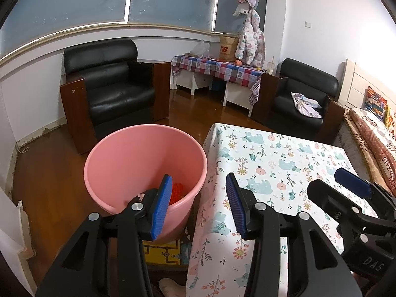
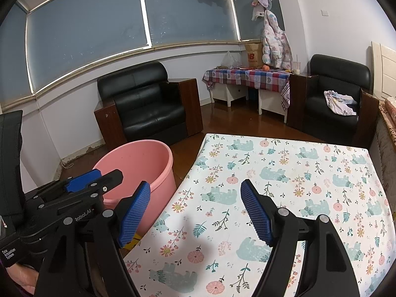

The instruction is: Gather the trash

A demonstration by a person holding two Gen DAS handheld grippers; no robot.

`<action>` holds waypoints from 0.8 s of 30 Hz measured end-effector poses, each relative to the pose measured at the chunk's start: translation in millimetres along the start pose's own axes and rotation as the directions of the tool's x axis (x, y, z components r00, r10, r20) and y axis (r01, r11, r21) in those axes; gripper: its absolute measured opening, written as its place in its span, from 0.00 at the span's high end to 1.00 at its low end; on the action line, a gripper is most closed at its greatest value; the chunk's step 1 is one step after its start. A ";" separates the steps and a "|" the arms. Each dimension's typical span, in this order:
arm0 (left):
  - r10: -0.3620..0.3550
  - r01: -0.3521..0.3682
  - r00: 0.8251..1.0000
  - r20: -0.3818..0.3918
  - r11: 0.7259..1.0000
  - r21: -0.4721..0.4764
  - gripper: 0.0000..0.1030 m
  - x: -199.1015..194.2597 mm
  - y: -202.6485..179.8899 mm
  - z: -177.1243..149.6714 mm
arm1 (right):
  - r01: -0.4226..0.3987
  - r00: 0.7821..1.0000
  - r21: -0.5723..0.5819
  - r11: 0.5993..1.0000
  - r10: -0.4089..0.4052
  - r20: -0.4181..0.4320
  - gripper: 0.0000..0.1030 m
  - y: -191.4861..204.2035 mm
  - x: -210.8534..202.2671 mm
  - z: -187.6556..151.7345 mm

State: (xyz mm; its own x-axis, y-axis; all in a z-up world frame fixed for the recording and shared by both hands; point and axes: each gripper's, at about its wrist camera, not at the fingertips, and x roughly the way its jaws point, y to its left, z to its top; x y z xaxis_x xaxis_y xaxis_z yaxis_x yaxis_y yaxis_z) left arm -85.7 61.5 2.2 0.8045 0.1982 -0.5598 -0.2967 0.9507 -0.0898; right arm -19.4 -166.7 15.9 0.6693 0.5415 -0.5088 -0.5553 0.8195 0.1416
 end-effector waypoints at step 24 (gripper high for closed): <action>0.019 -0.019 1.000 -0.006 1.000 0.002 0.56 -1.2 -1.4 -3.4 | 0.001 1.000 -0.002 1.000 -0.001 0.001 0.28 0.0 -1.5 -0.5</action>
State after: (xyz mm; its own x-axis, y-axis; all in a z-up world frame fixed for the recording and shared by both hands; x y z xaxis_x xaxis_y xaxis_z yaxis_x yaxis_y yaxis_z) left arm -88.0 59.2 0.2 0.7958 0.2146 -0.5662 -0.3105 0.9474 -0.0774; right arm -20.7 -167.6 16.3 0.6705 0.5409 -0.5078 -0.5558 0.8196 0.1391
